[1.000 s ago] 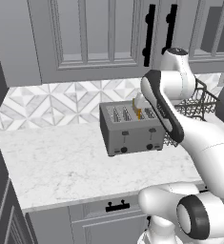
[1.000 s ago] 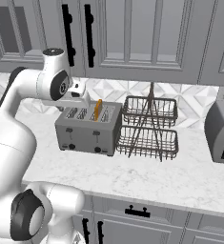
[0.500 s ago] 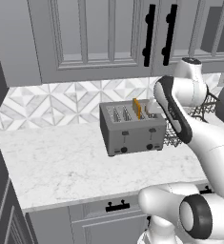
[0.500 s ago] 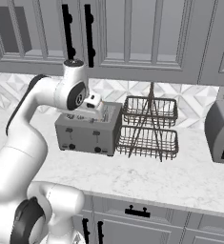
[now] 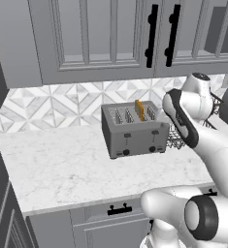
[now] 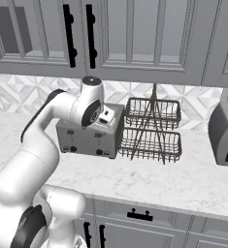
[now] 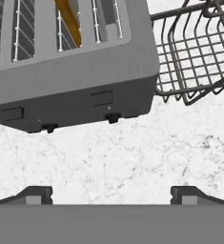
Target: Start the toaster. Once the lever pops up, take the bread to the plate on the dining counter.
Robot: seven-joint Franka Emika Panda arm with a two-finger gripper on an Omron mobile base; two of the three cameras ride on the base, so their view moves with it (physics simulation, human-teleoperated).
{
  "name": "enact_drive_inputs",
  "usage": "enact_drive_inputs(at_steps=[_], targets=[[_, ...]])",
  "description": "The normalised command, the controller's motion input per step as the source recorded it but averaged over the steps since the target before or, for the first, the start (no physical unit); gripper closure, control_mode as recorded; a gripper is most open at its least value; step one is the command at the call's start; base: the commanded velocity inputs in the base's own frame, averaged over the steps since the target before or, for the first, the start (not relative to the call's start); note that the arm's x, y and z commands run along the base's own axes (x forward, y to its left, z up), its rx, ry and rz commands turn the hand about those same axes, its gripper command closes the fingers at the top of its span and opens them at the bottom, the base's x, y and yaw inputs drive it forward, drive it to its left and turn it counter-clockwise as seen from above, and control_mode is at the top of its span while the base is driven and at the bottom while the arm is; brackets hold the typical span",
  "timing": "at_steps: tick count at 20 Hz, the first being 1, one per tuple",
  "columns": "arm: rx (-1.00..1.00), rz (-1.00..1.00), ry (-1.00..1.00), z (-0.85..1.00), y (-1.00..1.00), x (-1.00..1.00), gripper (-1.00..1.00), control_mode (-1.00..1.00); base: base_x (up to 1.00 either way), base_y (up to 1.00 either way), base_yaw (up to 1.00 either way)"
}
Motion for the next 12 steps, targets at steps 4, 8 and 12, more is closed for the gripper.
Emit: enact_drive_inputs(at_steps=[4,8,12], targets=[[0.0,-0.01,-0.05,-0.56,0.0,0.34,-1.0,-1.0,0.0,0.0,0.0],[0.0,0.0,-0.03,-0.37,-0.02,0.53,-1.0,-1.0,0.0,0.0,0.0],[0.0,-0.01,0.0,-0.23,-0.1,0.55,-1.0,-1.0,0.0,0.0,0.0]])
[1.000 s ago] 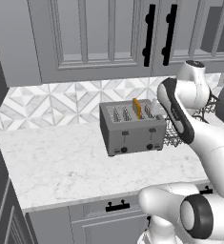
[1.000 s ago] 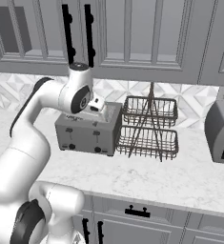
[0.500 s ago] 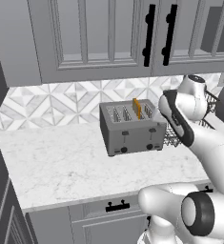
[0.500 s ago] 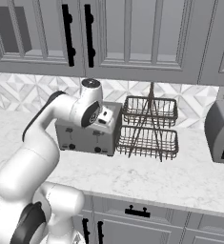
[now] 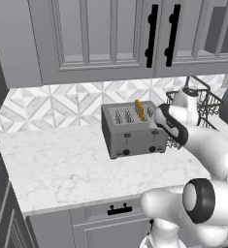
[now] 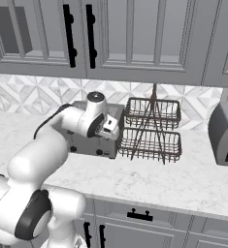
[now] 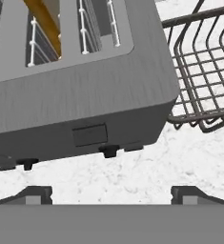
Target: Start the toaster. Once the lever pops up, take the bread to the plate on the dining counter.
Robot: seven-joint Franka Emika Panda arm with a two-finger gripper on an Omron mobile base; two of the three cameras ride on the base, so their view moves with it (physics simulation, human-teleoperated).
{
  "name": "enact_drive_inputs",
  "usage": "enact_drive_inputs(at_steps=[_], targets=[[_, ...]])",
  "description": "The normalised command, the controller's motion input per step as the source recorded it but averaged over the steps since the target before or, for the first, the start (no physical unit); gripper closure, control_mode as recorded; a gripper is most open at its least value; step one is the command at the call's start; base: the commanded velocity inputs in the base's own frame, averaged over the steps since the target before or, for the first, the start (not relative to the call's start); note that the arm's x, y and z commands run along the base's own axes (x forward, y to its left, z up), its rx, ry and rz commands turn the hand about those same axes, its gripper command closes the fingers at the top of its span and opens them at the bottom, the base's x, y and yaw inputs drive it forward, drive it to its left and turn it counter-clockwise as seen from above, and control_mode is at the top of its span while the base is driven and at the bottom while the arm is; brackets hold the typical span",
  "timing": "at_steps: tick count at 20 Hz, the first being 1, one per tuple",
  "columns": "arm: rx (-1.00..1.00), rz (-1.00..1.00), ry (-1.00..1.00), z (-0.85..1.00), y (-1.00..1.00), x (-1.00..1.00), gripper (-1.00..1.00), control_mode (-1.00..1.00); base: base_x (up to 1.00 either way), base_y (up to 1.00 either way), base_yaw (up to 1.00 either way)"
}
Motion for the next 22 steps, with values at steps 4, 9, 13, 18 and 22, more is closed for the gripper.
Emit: enact_drive_inputs(at_steps=[4,9,13,18,22], targets=[[0.0,-0.02,0.0,-0.17,-0.14,0.48,-1.0,-1.0,0.0,0.0,0.0],[0.0,0.0,0.0,-0.08,-0.09,0.24,-1.0,-1.0,0.0,0.0,0.0],[0.0,0.0,0.0,-0.2,-0.06,0.12,-1.0,-1.0,0.0,0.0,0.0],[0.0,0.0,0.0,-0.31,0.0,0.02,-1.0,-1.0,0.0,0.0,0.0],[0.0,0.0,-0.01,-0.25,-0.02,0.15,-1.0,-1.0,0.0,0.0,0.0]])
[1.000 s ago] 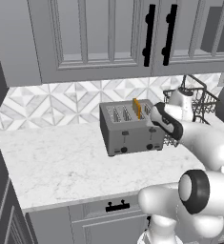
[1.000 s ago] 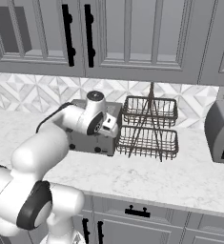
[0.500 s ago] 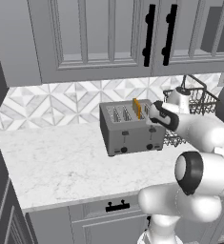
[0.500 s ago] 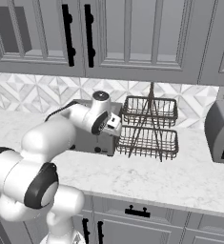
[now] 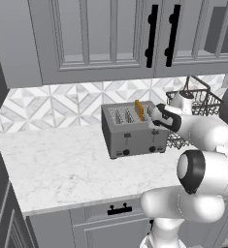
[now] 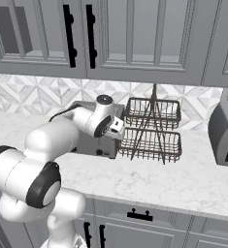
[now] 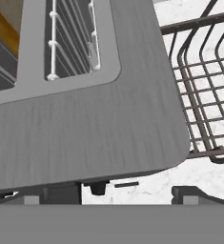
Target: Start the toaster. Once the lever pops up, take the bread to the plate on the dining counter.
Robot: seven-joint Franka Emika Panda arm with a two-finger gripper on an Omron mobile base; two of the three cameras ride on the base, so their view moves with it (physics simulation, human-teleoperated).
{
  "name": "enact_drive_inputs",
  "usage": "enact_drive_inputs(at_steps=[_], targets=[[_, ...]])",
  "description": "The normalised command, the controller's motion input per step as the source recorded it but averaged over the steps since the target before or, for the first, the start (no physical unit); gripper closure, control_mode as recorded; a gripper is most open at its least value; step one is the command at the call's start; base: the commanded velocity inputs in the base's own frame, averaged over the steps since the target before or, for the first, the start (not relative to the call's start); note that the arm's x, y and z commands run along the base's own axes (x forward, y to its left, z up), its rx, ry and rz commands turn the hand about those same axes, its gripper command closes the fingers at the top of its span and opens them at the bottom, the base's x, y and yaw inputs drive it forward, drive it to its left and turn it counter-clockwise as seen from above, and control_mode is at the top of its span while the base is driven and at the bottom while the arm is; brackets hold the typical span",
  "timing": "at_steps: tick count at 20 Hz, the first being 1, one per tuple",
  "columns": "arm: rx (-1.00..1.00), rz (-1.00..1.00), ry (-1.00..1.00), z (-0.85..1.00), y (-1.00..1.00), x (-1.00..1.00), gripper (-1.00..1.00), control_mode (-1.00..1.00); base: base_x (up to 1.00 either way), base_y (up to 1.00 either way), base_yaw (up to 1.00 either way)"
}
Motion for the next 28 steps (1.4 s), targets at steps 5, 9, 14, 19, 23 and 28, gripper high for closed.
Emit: enact_drive_inputs(at_steps=[5,9,14,19,23,28], targets=[[0.0,0.0,-0.04,-0.18,-0.04,0.14,-1.0,-1.0,0.0,0.0,0.0],[0.0,-0.01,-0.13,-0.41,-0.01,-0.03,-1.0,-1.0,0.0,0.0,0.0],[0.0,-0.06,-0.13,-0.54,-0.04,-0.04,-1.0,-1.0,0.0,0.0,0.0],[0.0,-0.08,-0.07,-0.53,-0.06,0.0,-1.0,-1.0,0.0,0.0,0.0],[0.0,-0.09,-0.02,-0.63,0.0,-0.12,-1.0,-1.0,0.0,0.0,0.0],[0.0,-0.09,0.0,-0.78,0.0,-0.26,-1.0,-1.0,0.0,0.0,0.0]])
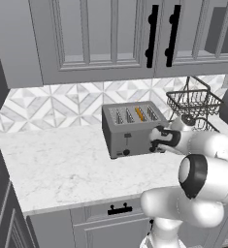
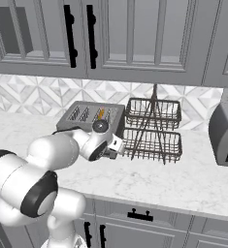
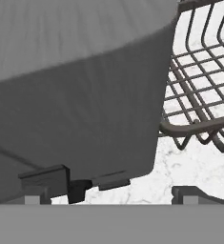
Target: Start the toaster. Once the lever pops up, take the bread to the plate on the dining counter.
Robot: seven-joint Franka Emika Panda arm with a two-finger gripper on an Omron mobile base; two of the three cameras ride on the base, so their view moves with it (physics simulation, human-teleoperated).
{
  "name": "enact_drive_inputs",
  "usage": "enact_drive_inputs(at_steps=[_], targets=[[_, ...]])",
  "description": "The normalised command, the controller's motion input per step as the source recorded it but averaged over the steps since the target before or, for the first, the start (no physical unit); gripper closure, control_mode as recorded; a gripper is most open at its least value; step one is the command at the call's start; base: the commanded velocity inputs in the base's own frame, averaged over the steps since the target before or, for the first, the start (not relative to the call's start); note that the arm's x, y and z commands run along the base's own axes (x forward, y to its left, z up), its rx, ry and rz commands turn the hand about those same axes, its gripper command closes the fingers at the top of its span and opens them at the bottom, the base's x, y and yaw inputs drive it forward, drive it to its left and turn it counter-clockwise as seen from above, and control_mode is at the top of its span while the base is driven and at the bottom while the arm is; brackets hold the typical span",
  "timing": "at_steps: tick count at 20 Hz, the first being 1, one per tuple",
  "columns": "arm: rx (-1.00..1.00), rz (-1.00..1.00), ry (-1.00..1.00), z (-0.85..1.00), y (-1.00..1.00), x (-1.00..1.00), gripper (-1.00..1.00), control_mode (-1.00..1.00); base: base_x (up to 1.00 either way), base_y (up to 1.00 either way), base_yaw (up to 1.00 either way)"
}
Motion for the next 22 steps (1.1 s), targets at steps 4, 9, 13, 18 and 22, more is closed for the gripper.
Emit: enact_drive_inputs(at_steps=[4,9,13,18,22], targets=[[0.0,-0.08,0.0,-0.84,0.0,-0.21,-1.0,-1.0,0.0,0.0,0.0],[0.0,-0.08,-0.09,-0.36,0.0,-0.29,-1.0,-1.0,0.0,0.0,0.0],[0.04,-0.04,-0.17,0.97,-0.07,-0.57,-1.0,-1.0,0.0,0.0,0.0],[0.01,0.0,0.03,1.0,0.0,-0.17,-1.0,-1.0,0.0,0.0,0.0],[0.07,0.07,0.29,1.0,0.0,0.0,-1.0,-1.0,0.0,0.0,0.0]])
